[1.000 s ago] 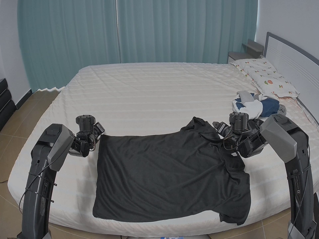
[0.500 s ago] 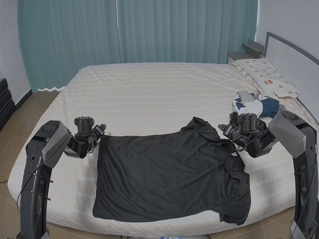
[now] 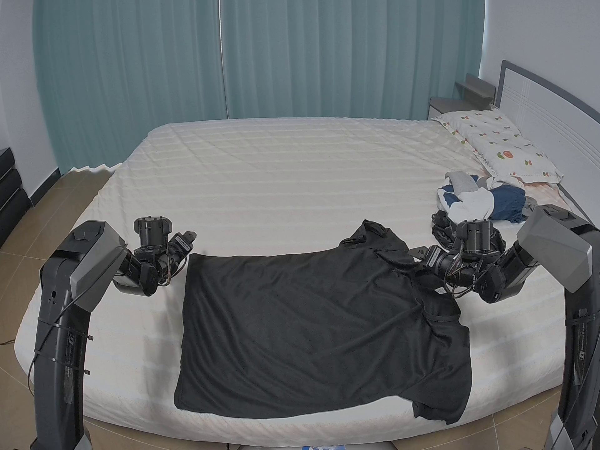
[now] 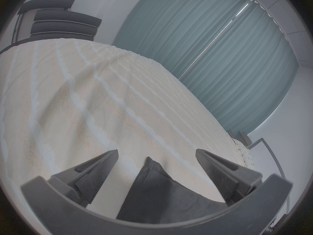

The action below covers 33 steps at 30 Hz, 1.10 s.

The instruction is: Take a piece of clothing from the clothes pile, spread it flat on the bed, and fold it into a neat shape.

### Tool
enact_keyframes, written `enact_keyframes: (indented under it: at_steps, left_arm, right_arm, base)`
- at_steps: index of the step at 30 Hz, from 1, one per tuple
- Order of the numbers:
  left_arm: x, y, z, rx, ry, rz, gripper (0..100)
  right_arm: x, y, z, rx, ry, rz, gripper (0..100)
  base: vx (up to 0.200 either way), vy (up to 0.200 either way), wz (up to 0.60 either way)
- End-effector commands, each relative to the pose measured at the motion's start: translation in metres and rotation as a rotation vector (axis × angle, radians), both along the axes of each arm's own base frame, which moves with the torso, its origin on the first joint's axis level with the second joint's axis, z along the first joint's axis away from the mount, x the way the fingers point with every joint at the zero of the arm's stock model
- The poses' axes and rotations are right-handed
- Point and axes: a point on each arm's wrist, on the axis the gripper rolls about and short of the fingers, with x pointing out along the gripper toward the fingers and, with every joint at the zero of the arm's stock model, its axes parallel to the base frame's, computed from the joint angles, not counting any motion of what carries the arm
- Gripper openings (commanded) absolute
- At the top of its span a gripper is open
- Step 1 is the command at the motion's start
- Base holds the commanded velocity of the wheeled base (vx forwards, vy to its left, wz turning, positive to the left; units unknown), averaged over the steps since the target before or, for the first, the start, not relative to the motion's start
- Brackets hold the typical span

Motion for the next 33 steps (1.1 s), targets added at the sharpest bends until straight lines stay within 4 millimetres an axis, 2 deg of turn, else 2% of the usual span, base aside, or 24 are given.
enact_keyframes:
  at_steps: [1,9,10,15,22,33]
  left_arm:
    - [0.0,0.002,0.002,0.0,-0.001,0.005,100]
    - [-0.001,0.002,0.002,0.0,0.0,0.005,100]
    - [-0.001,0.002,0.002,0.0,0.0,0.005,100]
    - [-0.001,0.002,0.001,0.0,0.002,0.005,100]
    - [-0.001,0.002,0.0,0.0,0.005,0.005,100]
    - [-0.001,0.002,-0.001,0.001,0.006,0.005,100]
  right_arm:
    - [0.003,0.004,-0.011,-0.005,0.016,0.001,100]
    - [0.015,0.006,-0.026,-0.01,0.014,-0.009,100]
    - [0.017,0.007,-0.028,-0.016,0.012,-0.019,0]
    - [0.034,0.006,-0.039,-0.046,-0.021,-0.086,0]
    - [0.051,0.003,-0.033,-0.052,-0.087,-0.132,0]
    - [0.059,-0.001,-0.035,-0.048,-0.108,-0.142,0]
  base:
    - [0.0,0.0,0.0]
    - [0.0,0.0,0.0]
    - [0.0,0.0,0.0]
    - [0.0,0.0,0.0]
    - [0.0,0.0,0.0]
    - [0.0,0.0,0.0]
